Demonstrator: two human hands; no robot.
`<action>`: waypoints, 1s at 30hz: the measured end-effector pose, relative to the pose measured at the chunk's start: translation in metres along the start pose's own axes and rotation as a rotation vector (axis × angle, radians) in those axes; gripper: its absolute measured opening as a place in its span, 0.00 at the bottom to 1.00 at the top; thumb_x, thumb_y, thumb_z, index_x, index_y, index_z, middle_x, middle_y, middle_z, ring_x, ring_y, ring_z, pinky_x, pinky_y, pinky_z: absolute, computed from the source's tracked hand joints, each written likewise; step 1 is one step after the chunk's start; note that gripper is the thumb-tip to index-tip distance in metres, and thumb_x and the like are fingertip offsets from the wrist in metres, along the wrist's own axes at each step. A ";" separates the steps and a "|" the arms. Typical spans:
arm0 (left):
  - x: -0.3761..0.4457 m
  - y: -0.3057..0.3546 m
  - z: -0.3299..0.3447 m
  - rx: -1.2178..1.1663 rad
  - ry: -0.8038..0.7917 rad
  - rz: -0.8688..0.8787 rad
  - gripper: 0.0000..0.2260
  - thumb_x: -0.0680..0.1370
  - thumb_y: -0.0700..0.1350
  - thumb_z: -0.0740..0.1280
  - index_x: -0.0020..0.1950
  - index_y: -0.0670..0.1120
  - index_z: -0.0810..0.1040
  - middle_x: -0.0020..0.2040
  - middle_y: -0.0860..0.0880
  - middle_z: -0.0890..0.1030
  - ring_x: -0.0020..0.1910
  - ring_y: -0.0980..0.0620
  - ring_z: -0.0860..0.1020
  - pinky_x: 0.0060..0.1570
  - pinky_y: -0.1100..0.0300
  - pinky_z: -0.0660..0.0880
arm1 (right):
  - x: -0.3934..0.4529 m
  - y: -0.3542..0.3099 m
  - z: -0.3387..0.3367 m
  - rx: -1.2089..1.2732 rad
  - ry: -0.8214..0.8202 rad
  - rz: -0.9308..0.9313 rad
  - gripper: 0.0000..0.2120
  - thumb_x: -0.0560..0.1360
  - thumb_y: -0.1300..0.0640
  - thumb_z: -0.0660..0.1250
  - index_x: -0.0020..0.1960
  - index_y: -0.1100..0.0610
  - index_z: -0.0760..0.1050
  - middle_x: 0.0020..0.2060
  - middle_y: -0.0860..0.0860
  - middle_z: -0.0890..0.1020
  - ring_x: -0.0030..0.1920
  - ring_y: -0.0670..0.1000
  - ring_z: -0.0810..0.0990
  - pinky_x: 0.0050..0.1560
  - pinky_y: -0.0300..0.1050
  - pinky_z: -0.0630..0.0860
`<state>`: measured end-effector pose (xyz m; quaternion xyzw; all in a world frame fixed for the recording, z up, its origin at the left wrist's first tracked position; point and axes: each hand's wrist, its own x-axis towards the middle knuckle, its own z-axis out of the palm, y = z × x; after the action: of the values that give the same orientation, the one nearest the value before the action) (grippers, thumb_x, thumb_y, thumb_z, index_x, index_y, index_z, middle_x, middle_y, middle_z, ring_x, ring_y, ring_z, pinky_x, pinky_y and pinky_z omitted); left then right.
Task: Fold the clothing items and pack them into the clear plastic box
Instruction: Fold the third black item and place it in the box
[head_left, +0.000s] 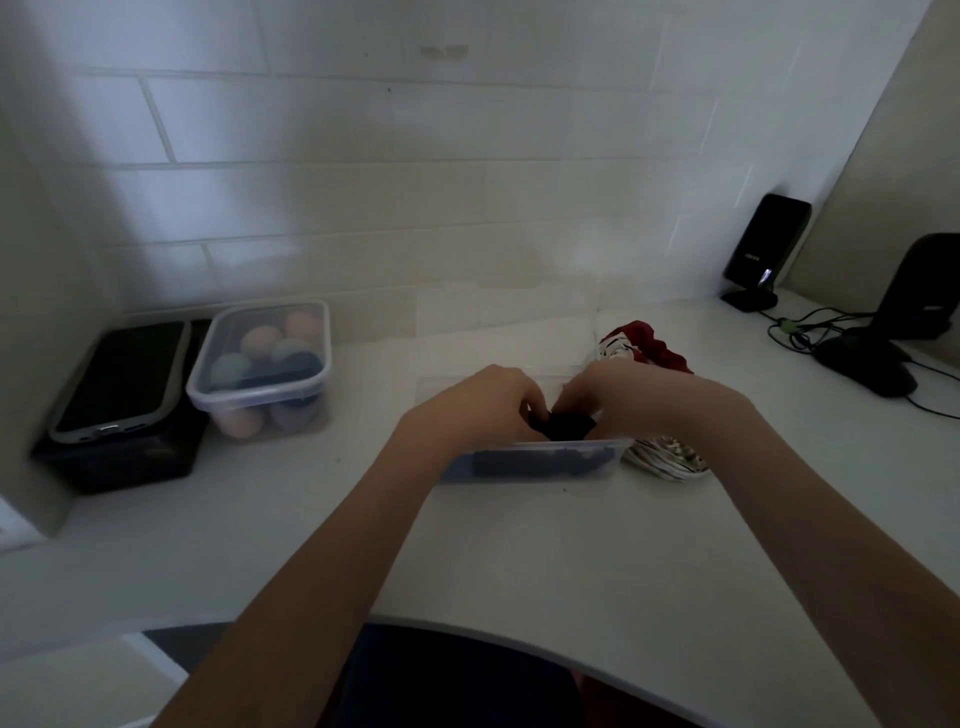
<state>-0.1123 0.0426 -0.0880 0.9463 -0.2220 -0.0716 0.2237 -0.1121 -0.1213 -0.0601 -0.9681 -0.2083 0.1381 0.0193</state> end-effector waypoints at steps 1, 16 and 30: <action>0.002 0.003 0.001 0.031 0.007 0.003 0.11 0.72 0.48 0.70 0.53 0.48 0.83 0.41 0.52 0.78 0.38 0.54 0.74 0.33 0.66 0.67 | 0.002 -0.002 0.000 -0.040 -0.024 0.001 0.12 0.72 0.55 0.68 0.55 0.50 0.80 0.47 0.49 0.84 0.48 0.51 0.81 0.53 0.46 0.78; -0.010 0.008 -0.002 -0.047 0.064 -0.014 0.10 0.72 0.44 0.71 0.52 0.46 0.84 0.48 0.47 0.84 0.43 0.51 0.79 0.45 0.59 0.76 | -0.001 0.009 0.000 0.153 0.013 -0.006 0.13 0.72 0.56 0.69 0.56 0.51 0.79 0.49 0.44 0.83 0.49 0.45 0.79 0.49 0.34 0.74; -0.038 -0.058 -0.007 -0.557 0.867 -0.026 0.10 0.75 0.35 0.65 0.47 0.50 0.80 0.40 0.56 0.81 0.37 0.65 0.78 0.44 0.64 0.78 | -0.026 0.041 0.004 0.665 0.551 -0.046 0.15 0.72 0.76 0.59 0.43 0.63 0.82 0.37 0.48 0.83 0.36 0.40 0.82 0.42 0.28 0.76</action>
<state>-0.1225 0.1091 -0.1071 0.7963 -0.0694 0.2678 0.5380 -0.1197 -0.1696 -0.0616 -0.9050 -0.1610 -0.0662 0.3882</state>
